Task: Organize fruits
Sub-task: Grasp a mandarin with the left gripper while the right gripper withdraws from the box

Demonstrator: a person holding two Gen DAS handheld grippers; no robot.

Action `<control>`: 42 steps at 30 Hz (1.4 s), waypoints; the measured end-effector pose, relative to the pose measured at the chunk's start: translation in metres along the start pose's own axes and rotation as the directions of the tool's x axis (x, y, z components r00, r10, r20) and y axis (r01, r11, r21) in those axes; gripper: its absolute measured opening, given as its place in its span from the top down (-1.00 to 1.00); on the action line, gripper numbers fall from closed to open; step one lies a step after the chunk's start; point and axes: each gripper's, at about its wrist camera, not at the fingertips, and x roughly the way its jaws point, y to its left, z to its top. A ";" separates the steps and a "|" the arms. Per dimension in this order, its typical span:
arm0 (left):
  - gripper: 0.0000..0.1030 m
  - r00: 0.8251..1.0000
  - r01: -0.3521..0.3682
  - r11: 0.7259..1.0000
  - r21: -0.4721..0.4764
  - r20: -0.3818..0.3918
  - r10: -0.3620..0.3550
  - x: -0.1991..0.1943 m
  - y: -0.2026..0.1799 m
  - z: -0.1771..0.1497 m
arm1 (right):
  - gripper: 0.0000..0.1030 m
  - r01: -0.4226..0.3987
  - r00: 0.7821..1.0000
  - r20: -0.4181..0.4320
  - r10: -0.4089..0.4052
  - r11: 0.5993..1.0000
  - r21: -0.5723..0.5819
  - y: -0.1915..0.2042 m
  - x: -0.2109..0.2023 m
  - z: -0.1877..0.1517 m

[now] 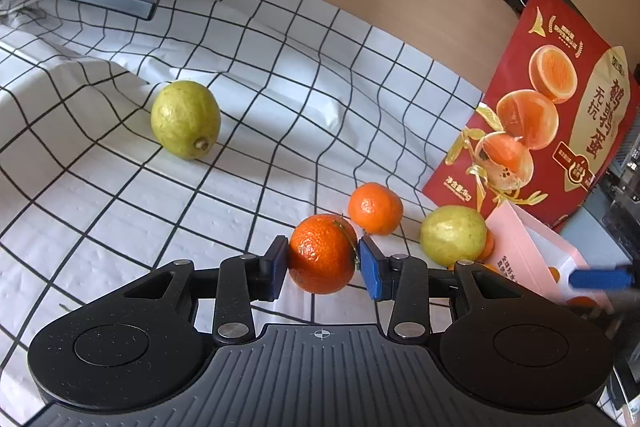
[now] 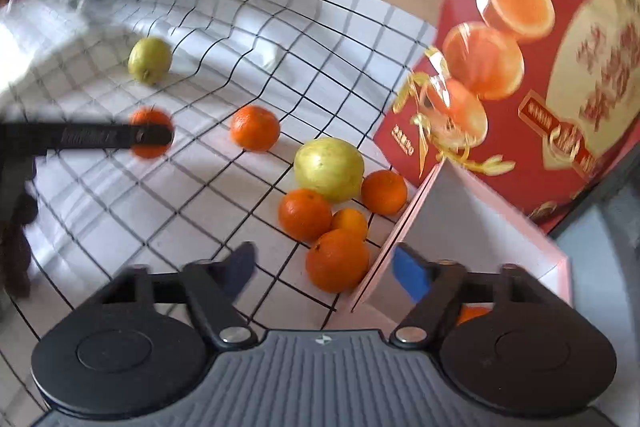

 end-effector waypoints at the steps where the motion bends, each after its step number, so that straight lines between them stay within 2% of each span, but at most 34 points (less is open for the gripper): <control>1: 0.16 1.000 0.005 1.000 0.003 -0.002 -0.005 0.000 -0.001 0.000 | -0.32 -0.042 0.999 0.002 0.042 0.998 0.054 -0.013 -0.002 0.005; 4: 0.16 1.000 0.011 1.000 0.017 -0.010 -0.010 0.001 -0.003 -0.001 | -0.30 -0.136 0.991 0.025 0.133 0.978 0.160 -0.043 -0.008 0.019; 6: 0.16 1.000 0.010 1.000 0.019 -0.012 -0.010 0.002 -0.004 -0.001 | -0.18 -0.136 0.991 0.002 0.137 0.980 0.148 -0.044 -0.005 0.023; 8: 0.16 1.000 0.007 1.000 0.015 -0.012 -0.007 0.002 -0.003 -0.001 | -0.10 -0.087 0.995 -0.040 0.091 0.991 0.097 -0.034 0.003 0.023; 10: 0.16 1.000 0.005 1.000 0.011 -0.013 -0.005 0.002 -0.001 0.000 | -0.01 -0.072 0.994 -0.072 0.077 0.996 0.061 -0.023 0.013 0.019; 15: 0.16 1.000 0.012 1.000 0.016 -0.019 -0.011 0.002 -0.003 -0.001 | -0.01 -0.041 0.994 -0.102 0.042 0.999 0.016 -0.007 0.033 0.019; 17: 0.16 1.000 0.017 1.000 0.020 -0.021 -0.017 0.002 -0.004 -0.001 | -0.01 -0.003 0.992 -0.128 0.001 1.000 -0.017 -0.002 0.041 0.020; 19: 0.16 1.000 0.021 1.000 0.021 -0.024 -0.021 0.002 -0.004 -0.001 | 0.10 0.048 0.987 -0.151 -0.057 0.997 -0.065 0.002 0.049 0.019; 21: 0.16 0.999 0.024 0.999 0.022 -0.026 -0.023 0.003 -0.005 -0.001 | 0.13 0.066 0.987 -0.141 -0.079 0.993 -0.096 0.005 0.050 0.016; 24: 0.16 0.999 0.024 0.999 0.022 -0.029 -0.023 0.002 -0.005 -0.001 | 0.29 0.100 0.986 -0.118 -0.115 0.986 -0.130 0.008 0.047 0.010; 26: 0.16 0.999 0.024 1.000 0.017 -0.031 -0.023 0.002 -0.003 -0.001 | 0.33 0.074 0.989 -0.115 -0.089 0.989 -0.128 0.005 0.040 0.010; 29: 0.16 0.999 0.026 1.000 0.012 -0.033 -0.025 0.002 -0.003 0.000 | 0.35 -0.046 0.994 -0.104 0.045 0.999 -0.013 -0.009 0.018 0.009; 31: 0.16 0.999 0.031 0.999 0.012 -0.036 -0.031 0.002 -0.003 0.001 | 0.35 -0.090 0.993 -0.075 0.092 0.996 0.018 -0.010 -0.001 0.003; 36: 0.16 0.998 0.057 0.998 0.010 -0.023 -0.057 -0.001 -0.006 -0.001 | 0.35 -0.207 0.978 -0.011 0.208 0.977 0.059 -0.003 -0.058 -0.042; 38: 0.16 0.998 0.062 0.998 0.033 0.000 -0.062 -0.004 -0.011 -0.001 | 0.39 -0.231 0.973 0.001 0.231 0.970 0.082 -0.014 -0.072 -0.067; 39: 0.16 0.998 0.067 0.997 0.045 0.010 -0.067 -0.006 -0.013 -0.001 | 0.52 -0.225 0.974 0.008 0.225 0.970 0.095 -0.018 -0.078 -0.080; 42: 0.16 0.995 0.095 0.994 0.056 0.011 -0.096 -0.011 -0.021 -0.004 | 0.53 -0.196 0.981 0.032 0.194 0.973 0.124 -0.033 -0.092 -0.106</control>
